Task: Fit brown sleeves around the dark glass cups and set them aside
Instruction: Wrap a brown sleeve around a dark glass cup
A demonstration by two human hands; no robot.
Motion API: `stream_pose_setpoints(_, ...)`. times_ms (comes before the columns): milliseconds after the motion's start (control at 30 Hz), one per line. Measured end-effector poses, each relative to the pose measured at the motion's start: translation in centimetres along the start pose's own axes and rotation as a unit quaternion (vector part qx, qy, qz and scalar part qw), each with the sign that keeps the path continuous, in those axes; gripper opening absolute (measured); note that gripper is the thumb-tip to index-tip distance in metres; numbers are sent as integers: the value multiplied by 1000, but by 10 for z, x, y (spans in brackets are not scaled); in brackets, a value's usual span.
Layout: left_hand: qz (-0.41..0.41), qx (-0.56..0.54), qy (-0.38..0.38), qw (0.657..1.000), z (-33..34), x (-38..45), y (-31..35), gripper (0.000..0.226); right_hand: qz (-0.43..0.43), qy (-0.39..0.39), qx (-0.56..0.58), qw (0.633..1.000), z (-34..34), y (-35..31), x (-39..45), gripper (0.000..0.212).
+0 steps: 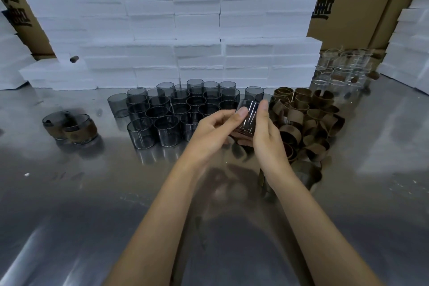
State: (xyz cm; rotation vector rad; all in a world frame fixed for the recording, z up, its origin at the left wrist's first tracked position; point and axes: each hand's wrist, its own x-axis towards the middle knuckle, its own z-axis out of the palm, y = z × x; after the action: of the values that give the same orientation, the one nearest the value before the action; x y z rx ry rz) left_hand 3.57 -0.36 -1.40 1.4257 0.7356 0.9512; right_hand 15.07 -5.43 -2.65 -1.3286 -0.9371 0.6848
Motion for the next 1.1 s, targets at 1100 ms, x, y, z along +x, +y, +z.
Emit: stream_pose_setpoints(1100,93,76,151,981,11,-2,2,28,-21,-5,-3,1000,7,-1,-6,57)
